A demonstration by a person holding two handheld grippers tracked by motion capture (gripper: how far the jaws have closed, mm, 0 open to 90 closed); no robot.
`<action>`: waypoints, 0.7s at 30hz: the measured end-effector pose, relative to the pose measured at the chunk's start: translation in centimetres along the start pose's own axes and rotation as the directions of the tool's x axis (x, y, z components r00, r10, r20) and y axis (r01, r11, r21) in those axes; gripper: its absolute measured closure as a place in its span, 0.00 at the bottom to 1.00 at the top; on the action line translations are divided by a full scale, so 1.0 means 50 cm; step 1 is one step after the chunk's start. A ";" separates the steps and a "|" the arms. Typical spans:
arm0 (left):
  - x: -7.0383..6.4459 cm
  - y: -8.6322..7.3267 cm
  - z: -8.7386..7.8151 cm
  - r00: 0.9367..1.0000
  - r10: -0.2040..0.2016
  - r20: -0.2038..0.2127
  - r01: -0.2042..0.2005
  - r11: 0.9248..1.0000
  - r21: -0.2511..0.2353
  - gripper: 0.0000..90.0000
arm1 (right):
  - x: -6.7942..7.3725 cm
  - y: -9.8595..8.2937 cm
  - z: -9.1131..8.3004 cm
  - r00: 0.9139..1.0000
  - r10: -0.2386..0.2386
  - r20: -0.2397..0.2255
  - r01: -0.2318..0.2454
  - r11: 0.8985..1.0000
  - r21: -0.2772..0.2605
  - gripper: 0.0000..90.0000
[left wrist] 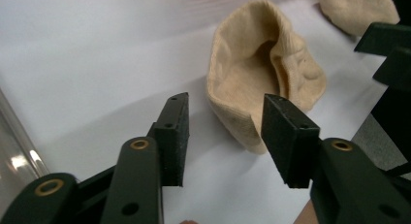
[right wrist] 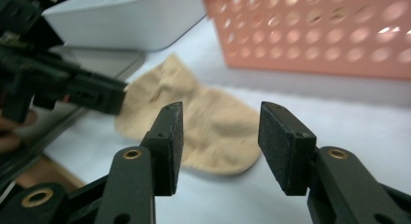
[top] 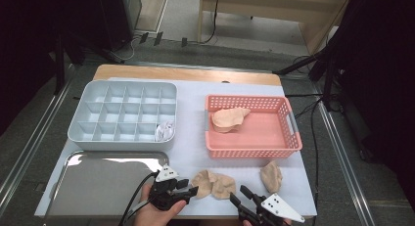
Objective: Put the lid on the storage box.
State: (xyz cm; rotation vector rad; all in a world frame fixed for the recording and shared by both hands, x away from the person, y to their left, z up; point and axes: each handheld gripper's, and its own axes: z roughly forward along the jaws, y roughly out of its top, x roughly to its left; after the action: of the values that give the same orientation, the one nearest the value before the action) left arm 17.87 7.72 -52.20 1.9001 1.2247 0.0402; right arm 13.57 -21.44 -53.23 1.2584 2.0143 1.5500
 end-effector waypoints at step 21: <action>0.001 0.001 -0.012 1.000 0.028 0.012 -0.028 0.999 -0.021 0.97 | 0.032 -0.026 0.041 0.986 -0.166 0.018 0.165 0.983 0.079 0.99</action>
State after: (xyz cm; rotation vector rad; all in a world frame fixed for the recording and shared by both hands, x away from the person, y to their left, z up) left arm 17.68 8.14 -51.82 1.8967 1.1851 0.0562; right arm 13.49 -18.97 -54.72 1.0996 2.1229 1.3861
